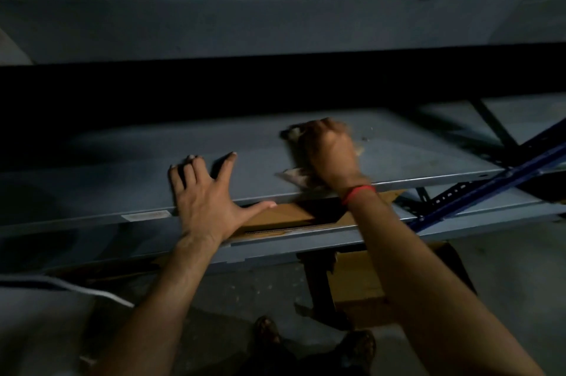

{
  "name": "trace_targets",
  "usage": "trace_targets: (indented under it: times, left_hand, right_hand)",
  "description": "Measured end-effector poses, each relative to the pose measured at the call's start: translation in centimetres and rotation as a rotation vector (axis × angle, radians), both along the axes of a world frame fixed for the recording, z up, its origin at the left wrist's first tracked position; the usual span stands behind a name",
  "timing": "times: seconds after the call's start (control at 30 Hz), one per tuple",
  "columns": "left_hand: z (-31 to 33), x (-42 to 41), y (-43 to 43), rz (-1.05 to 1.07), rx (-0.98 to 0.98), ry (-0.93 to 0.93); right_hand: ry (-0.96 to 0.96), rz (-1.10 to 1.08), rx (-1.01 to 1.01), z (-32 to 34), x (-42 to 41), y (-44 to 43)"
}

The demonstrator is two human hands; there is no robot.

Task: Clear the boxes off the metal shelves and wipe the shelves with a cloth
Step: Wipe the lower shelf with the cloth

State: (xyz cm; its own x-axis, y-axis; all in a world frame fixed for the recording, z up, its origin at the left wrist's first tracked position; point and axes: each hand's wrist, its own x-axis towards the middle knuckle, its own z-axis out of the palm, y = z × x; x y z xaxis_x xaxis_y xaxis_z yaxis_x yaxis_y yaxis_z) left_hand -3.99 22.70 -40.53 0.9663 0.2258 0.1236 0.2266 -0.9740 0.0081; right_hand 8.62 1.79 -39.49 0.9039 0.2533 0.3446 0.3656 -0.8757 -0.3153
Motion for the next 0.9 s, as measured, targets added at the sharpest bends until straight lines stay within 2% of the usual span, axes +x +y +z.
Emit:
trace_targets:
  times: [0.1,0.2,0.33,0.43,0.5,0.63,0.7,0.8,0.9]
  left_hand:
    - [0.2,0.0,0.0,-0.001,0.002,0.025]
    - [0.3,0.1,-0.1,-0.012,-0.001,0.05]
    - [1.0,0.3,-0.2,-0.092,-0.084,0.017]
    - [1.3,0.5,-1.6,-0.222,-0.187,-0.056]
    - [1.5,0.7,-3.6,-0.273,-0.243,-0.076]
    - [2.1,1.5,-8.3,-0.301,-0.296,-0.072]
    - [2.0,1.9,-9.9,-0.312,-0.294,-0.05]
    - [1.7,2.5,-11.3,-0.275,-0.277,-0.02]
    - [1.1,3.0,-11.9,-0.229,-0.254,-0.074]
  right_hand:
    - [0.031,-0.157,0.002,-0.1,-1.5,-4.4]
    - [0.07,-0.206,0.024,0.1,-7.4,-3.2]
    - [0.052,0.019,0.089,0.3,-10.8,3.2]
    - [0.002,0.16,0.109,0.6,-7.5,5.3]
    - [-0.036,0.181,0.064,-0.1,-3.8,4.5]
    - [0.032,0.003,-0.022,-1.2,3.0,-2.9]
    - [0.08,-0.119,-0.043,-1.0,3.5,-7.9]
    - [0.083,-0.223,-0.022,-0.4,-0.7,-12.5]
    - [0.101,-0.187,-0.022,-0.7,-6.7,-11.1]
